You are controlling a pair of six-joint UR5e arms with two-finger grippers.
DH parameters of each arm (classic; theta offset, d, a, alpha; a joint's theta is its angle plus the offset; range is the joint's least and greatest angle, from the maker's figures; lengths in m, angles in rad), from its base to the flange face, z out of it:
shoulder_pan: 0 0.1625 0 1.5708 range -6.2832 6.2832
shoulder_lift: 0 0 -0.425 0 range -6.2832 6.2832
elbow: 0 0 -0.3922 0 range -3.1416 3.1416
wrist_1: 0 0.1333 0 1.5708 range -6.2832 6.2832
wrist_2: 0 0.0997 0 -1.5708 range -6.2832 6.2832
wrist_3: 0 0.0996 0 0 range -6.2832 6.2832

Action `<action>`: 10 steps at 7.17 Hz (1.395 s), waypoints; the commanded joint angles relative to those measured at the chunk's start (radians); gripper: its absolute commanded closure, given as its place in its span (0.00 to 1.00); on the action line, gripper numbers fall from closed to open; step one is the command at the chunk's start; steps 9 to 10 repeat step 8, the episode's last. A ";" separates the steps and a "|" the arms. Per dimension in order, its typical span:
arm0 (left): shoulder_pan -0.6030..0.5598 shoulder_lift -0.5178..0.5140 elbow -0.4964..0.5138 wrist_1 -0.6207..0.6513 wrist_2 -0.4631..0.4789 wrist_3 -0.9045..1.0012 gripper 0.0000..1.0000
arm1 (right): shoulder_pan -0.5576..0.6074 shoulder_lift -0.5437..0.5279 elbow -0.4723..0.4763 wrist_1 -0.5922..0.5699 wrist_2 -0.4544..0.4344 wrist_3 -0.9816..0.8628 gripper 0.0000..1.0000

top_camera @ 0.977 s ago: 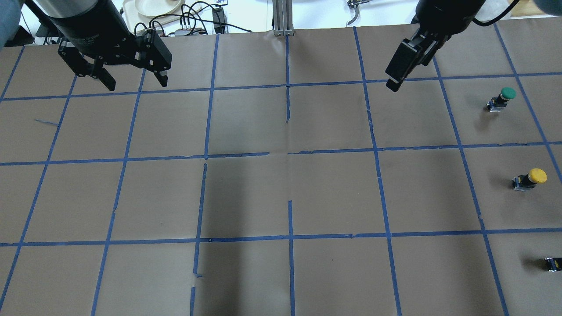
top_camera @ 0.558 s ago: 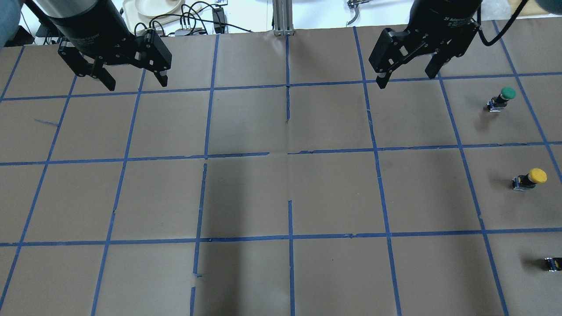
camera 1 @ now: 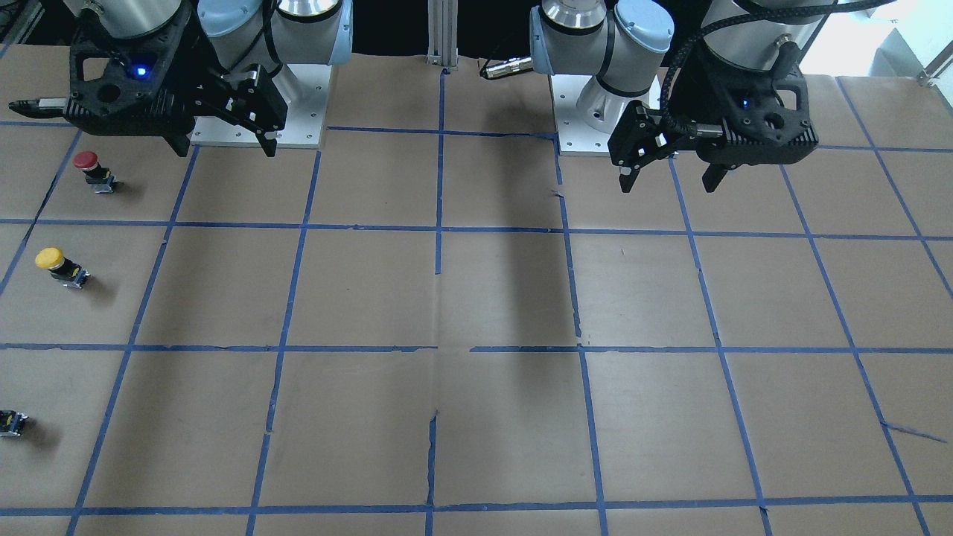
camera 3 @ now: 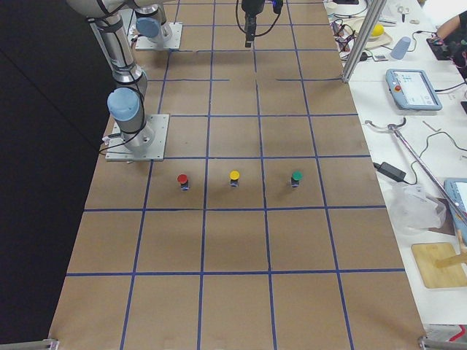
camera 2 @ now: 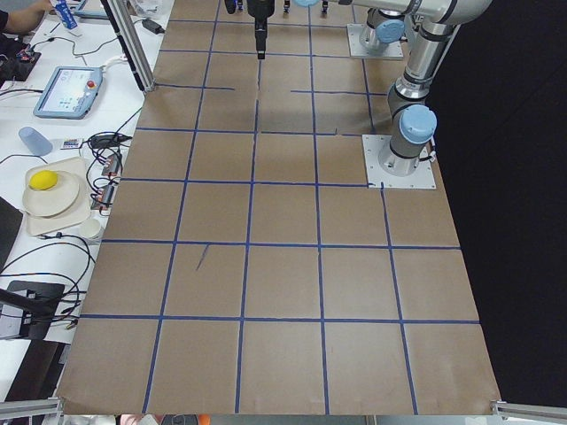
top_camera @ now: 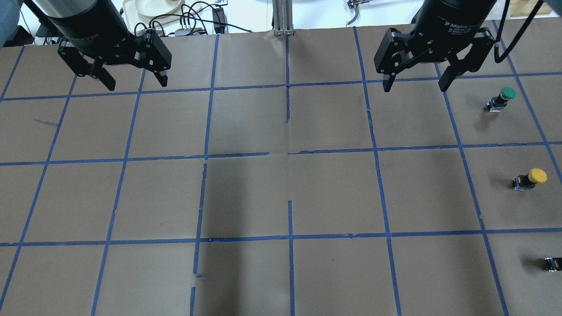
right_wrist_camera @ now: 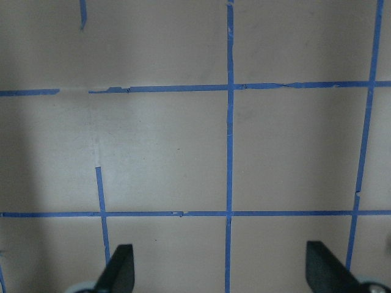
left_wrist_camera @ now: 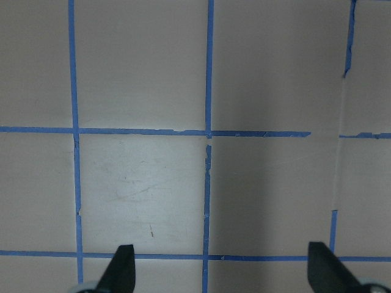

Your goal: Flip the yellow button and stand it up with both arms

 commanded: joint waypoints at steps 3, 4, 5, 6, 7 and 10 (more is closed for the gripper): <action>0.000 0.000 0.001 0.000 0.000 0.000 0.00 | 0.000 -0.004 0.008 0.005 -0.013 0.180 0.00; 0.000 0.000 0.001 0.000 0.000 0.000 0.00 | 0.000 -0.004 0.008 0.004 -0.019 0.181 0.00; 0.000 0.000 0.001 0.000 0.000 0.000 0.00 | 0.000 -0.003 0.008 -0.016 -0.020 0.180 0.00; 0.000 0.000 0.001 0.000 -0.001 0.000 0.00 | 0.000 -0.001 0.008 -0.041 -0.020 0.177 0.00; 0.000 0.000 0.001 0.000 -0.001 0.000 0.00 | 0.000 -0.001 0.009 -0.041 -0.017 0.176 0.00; 0.000 0.000 0.001 0.000 -0.001 0.000 0.00 | 0.000 -0.001 0.009 -0.042 -0.016 0.173 0.00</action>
